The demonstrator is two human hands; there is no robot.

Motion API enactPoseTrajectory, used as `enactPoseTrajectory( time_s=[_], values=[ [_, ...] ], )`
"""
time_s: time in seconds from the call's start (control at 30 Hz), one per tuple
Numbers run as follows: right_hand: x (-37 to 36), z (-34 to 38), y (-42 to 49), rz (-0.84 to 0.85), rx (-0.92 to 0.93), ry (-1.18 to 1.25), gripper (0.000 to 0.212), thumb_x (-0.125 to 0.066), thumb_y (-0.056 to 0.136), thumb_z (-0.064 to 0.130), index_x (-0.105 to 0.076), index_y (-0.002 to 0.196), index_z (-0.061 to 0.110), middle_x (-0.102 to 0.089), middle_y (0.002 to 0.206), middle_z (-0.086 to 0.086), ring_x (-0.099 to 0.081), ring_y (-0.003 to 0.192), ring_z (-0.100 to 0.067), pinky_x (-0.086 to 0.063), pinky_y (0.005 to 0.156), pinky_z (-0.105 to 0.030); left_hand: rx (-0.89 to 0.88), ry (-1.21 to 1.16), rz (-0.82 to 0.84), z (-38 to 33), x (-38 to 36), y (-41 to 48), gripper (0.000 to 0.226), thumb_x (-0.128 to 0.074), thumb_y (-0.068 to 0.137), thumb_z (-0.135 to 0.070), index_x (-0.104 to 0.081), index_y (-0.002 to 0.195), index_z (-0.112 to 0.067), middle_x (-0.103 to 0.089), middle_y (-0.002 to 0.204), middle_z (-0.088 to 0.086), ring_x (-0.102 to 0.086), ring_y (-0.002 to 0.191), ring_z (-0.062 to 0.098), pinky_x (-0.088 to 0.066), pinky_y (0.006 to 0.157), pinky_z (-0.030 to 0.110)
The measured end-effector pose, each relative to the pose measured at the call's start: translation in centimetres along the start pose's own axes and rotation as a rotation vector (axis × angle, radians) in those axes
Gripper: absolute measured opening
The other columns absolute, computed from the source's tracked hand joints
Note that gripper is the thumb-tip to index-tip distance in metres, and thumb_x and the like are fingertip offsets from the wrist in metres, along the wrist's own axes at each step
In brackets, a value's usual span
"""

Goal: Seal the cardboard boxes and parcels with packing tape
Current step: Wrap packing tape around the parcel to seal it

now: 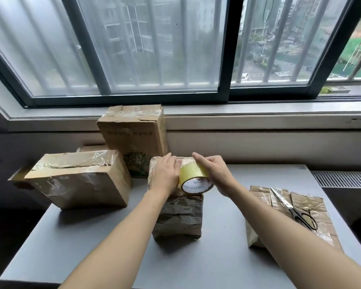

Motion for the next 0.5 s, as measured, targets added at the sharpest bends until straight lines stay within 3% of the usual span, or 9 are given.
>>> enactPoseTrajectory(
  time_s=[0.07, 0.17, 0.23, 0.33, 0.5],
  values=[
    [0.3, -1.9, -0.5, -0.064, -0.11, 0.175, 0.051, -0.068, 0.083, 0.056, -0.061, 0.069, 0.007, -0.047, 0.066, -0.009, -0.043, 0.059, -0.019, -0.032, 0.056, -0.031, 0.006, 0.019, -0.007, 0.2, -0.4, -0.4, 0.041, -0.033, 0.107, -0.034, -0.06, 0.131, -0.014, -0.047, 0.15, 0.012, -0.033, 0.143, 0.022, -0.016, 0.119, 0.034],
    [-0.6, -2.7, -0.5, -0.092, -0.196, 0.308, 0.039, -0.065, 0.094, 0.039, -0.068, 0.073, 0.007, -0.057, 0.069, -0.008, -0.053, 0.064, -0.021, -0.039, 0.062, -0.031, 0.009, 0.142, 0.051, 1.3, -0.5, -0.5, 0.045, -0.03, 0.107, -0.033, -0.048, 0.143, -0.013, -0.036, 0.156, 0.011, -0.027, 0.146, 0.024, -0.011, 0.121, 0.035],
    [-1.1, -0.7, 0.2, -0.051, -0.111, 0.134, 0.045, -0.063, 0.096, 0.031, -0.052, 0.055, 0.015, -0.042, 0.058, -0.003, -0.038, 0.054, -0.017, -0.029, 0.054, -0.03, -0.003, 0.25, 0.082, 1.8, -0.5, -0.4, 0.051, -0.026, 0.105, -0.034, -0.036, 0.151, -0.015, -0.027, 0.161, 0.009, -0.021, 0.149, 0.025, -0.007, 0.121, 0.034],
    [0.7, 2.7, 0.6, -0.054, 0.032, -0.202, 0.057, -0.058, 0.093, 0.027, -0.026, 0.047, 0.023, -0.021, 0.053, 0.0, -0.018, 0.05, -0.016, -0.015, 0.048, -0.031, 0.051, 0.219, 0.073, 1.5, -0.6, -0.3, 0.051, -0.032, 0.105, -0.039, -0.039, 0.151, -0.016, -0.029, 0.161, 0.008, -0.022, 0.149, 0.024, -0.006, 0.119, 0.034],
    [3.3, 1.4, 0.1, -0.034, 0.028, -0.564, 0.053, -0.056, 0.088, 0.026, -0.025, 0.045, 0.017, -0.021, 0.047, 0.004, -0.019, 0.048, -0.014, -0.021, 0.049, -0.032, 0.055, 0.24, 0.099, 1.2, -0.6, -0.6, 0.059, -0.029, 0.104, -0.051, -0.038, 0.151, -0.016, -0.027, 0.162, 0.006, -0.019, 0.15, 0.022, -0.006, 0.12, 0.034]
  ],
)
Point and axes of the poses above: each hand's wrist, its own y-axis towards the middle knuckle, its own x-axis out of the back of the hand, z = x × y, the point moved 5 cm from there along y, towards the middle knuckle
